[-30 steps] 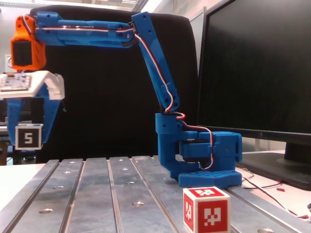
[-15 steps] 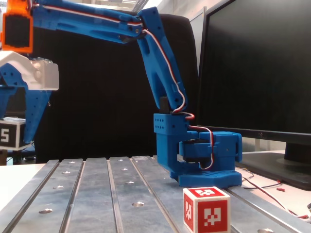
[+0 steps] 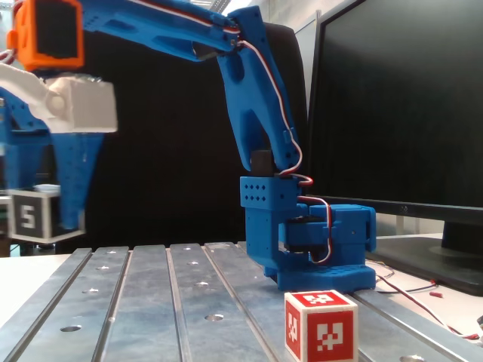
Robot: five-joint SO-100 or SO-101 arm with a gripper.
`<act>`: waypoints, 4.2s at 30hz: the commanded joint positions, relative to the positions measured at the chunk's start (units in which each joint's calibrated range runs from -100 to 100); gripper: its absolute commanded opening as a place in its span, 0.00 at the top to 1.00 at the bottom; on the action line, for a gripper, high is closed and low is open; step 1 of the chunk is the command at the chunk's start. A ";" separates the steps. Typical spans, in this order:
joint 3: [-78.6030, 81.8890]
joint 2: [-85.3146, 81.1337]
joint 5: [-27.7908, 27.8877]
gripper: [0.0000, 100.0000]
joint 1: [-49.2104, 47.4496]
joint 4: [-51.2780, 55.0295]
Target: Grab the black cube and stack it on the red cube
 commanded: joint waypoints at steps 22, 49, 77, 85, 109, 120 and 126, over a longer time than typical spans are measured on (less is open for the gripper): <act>18.80 -17.57 -29.16 0.82 -21.21 2.15; 35.17 -22.67 -49.20 0.83 -39.08 -12.90; 49.46 -33.19 -53.35 0.83 -42.32 -20.34; 49.19 -33.19 -55.88 0.83 -42.32 -20.34; 49.10 -29.77 -60.61 0.83 -41.59 -24.36; 49.91 -29.68 -60.72 0.83 -40.85 -25.89; 50.01 -29.77 -60.72 0.83 -40.85 -25.38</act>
